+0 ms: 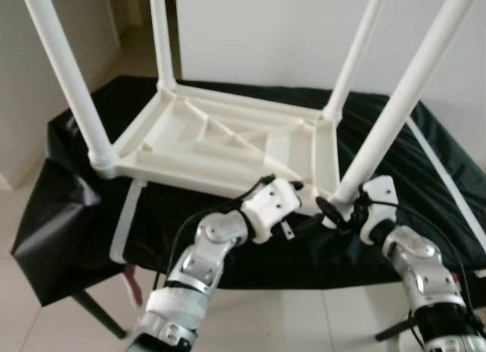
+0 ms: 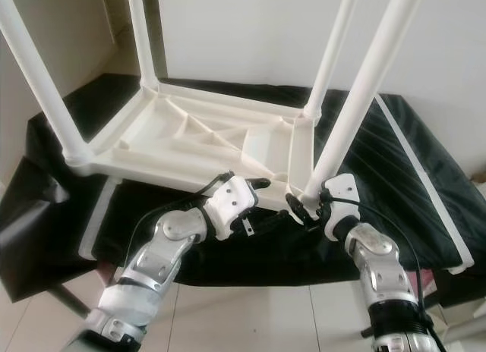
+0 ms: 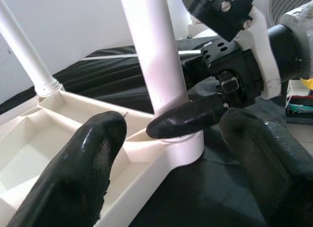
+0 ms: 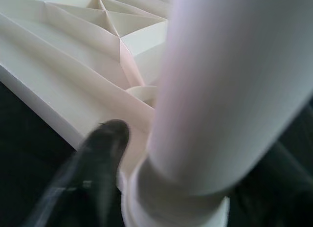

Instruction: Building children table

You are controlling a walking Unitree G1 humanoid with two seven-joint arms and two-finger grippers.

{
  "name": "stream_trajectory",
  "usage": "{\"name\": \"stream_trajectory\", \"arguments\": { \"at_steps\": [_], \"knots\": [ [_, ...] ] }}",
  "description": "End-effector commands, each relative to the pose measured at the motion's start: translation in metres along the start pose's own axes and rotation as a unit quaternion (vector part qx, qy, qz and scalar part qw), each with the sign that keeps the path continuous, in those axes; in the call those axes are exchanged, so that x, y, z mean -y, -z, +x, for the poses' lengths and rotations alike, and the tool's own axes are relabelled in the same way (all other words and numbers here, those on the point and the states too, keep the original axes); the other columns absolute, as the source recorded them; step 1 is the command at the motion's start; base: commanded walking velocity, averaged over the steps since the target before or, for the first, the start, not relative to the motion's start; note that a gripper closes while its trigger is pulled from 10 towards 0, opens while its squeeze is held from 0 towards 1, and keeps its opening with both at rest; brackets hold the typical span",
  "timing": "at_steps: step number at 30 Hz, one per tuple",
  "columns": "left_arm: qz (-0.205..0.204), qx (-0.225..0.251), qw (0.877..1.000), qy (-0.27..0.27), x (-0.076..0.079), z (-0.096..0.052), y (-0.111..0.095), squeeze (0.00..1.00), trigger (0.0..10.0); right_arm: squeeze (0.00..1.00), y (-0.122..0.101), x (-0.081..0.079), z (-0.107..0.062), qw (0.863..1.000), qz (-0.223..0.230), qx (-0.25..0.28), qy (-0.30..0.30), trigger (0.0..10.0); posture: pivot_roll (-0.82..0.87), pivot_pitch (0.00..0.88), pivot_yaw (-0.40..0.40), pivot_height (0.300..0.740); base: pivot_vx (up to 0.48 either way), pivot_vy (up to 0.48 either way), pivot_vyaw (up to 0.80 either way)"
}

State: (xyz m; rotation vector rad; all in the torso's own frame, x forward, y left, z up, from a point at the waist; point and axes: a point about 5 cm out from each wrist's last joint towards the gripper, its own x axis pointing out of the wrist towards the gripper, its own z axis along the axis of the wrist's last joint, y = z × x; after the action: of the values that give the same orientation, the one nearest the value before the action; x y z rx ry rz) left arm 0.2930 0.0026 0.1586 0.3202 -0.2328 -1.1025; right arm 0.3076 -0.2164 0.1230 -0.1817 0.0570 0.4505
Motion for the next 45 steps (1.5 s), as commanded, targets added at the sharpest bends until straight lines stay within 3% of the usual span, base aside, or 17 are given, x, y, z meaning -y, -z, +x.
{"name": "stream_trajectory", "arguments": {
  "at_steps": [1,10,11,15,16,21,24,27,31,34,37,38,41,45],
  "knots": [
    [0.002,-0.008,0.998,-0.057,-0.005,0.000,0.002,0.00,10.0,0.00,0.004,-0.009,0.005,0.999,-0.006,-0.007,-0.034,0.0,-0.03,0.000,-0.054,0.740,0.000,0.000,0.00],
    [0.002,-0.011,0.998,-0.062,-0.006,-0.003,0.003,0.00,10.0,0.00,0.016,0.001,-0.005,0.999,-0.011,-0.031,-0.032,0.0,-0.03,0.000,-0.052,0.740,0.000,0.000,0.00],
    [0.003,-0.010,0.998,-0.060,-0.006,-0.002,0.003,0.00,10.0,0.00,0.017,0.005,-0.004,0.999,-0.007,-0.031,-0.023,1.3,-0.03,0.000,-0.046,0.740,0.000,0.000,0.00],
    [0.003,-0.009,0.998,-0.059,-0.007,-0.001,0.002,0.00,10.0,0.00,0.017,0.006,-0.004,0.999,-0.004,-0.030,-0.018,1.3,-0.03,0.000,-0.046,0.740,0.000,0.000,0.00],
    [0.003,-0.009,0.998,-0.057,-0.007,-0.001,0.002,0.00,10.0,0.00,0.016,0.007,-0.004,1.000,-0.003,-0.027,-0.006,10.0,-0.04,0.000,-0.043,0.740,0.000,0.000,0.00],
    [0.003,-0.007,0.999,-0.053,-0.005,0.001,0.002,0.00,10.0,0.00,0.016,0.008,-0.001,0.996,-0.004,-0.036,0.076,10.0,-0.05,0.000,-0.045,0.740,0.000,0.000,0.00],
    [0.002,-0.007,0.999,-0.053,-0.005,0.001,0.002,0.00,10.0,0.00,0.017,0.007,0.000,0.995,-0.001,-0.041,0.094,10.0,-0.05,0.000,-0.045,0.740,0.000,0.000,0.00],
    [0.000,-0.006,0.999,-0.052,-0.003,0.001,0.002,0.00,10.0,0.00,0.020,0.002,0.000,0.982,0.038,-0.050,0.177,10.0,-0.05,0.000,-0.052,0.740,0.000,0.000,0.00],
    [-0.001,-0.006,0.999,-0.054,-0.004,0.001,0.002,0.00,10.0,0.00,0.019,-0.009,0.001,0.968,0.058,-0.042,0.240,10.0,-0.05,0.000,-0.050,0.740,0.000,0.000,0.00],
    [-0.001,-0.006,0.999,-0.054,-0.004,0.001,0.002,0.00,10.0,0.00,0.019,-0.009,0.001,0.968,0.058,-0.042,0.240,10.0,-0.05,0.000,-0.050,0.740,0.000,0.000,0.00],
    [-0.002,-0.005,0.999,-0.050,-0.002,0.002,0.002,0.00,10.0,0.00,0.018,-0.029,0.003,0.941,0.082,-0.033,0.327,10.0,-0.06,0.000,-0.048,0.740,0.000,0.000,0.00],
    [-0.002,-0.005,0.999,-0.050,-0.002,0.002,0.002,0.00,10.0,0.00,0.018,-0.029,0.003,0.941,0.082,-0.033,0.327,10.0,-0.06,0.000,-0.048,0.740,0.000,0.000,0.00],
    [-0.001,-0.005,0.999,-0.047,-0.001,0.003,0.002,0.00,10.0,0.00,0.018,-0.053,0.010,0.922,0.112,-0.036,0.370,10.0,-0.05,0.000,-0.050,0.740,0.000,0.000,0.00],
    [-0.002,-0.004,0.999,-0.049,-0.002,0.003,0.002,0.00,10.0,0.00,0.015,-0.068,0.015,0.920,0.126,-0.039,0.369,10.0,-0.04,0.000,-0.056,0.740,0.000,0.000,0.00]
  ]
}}
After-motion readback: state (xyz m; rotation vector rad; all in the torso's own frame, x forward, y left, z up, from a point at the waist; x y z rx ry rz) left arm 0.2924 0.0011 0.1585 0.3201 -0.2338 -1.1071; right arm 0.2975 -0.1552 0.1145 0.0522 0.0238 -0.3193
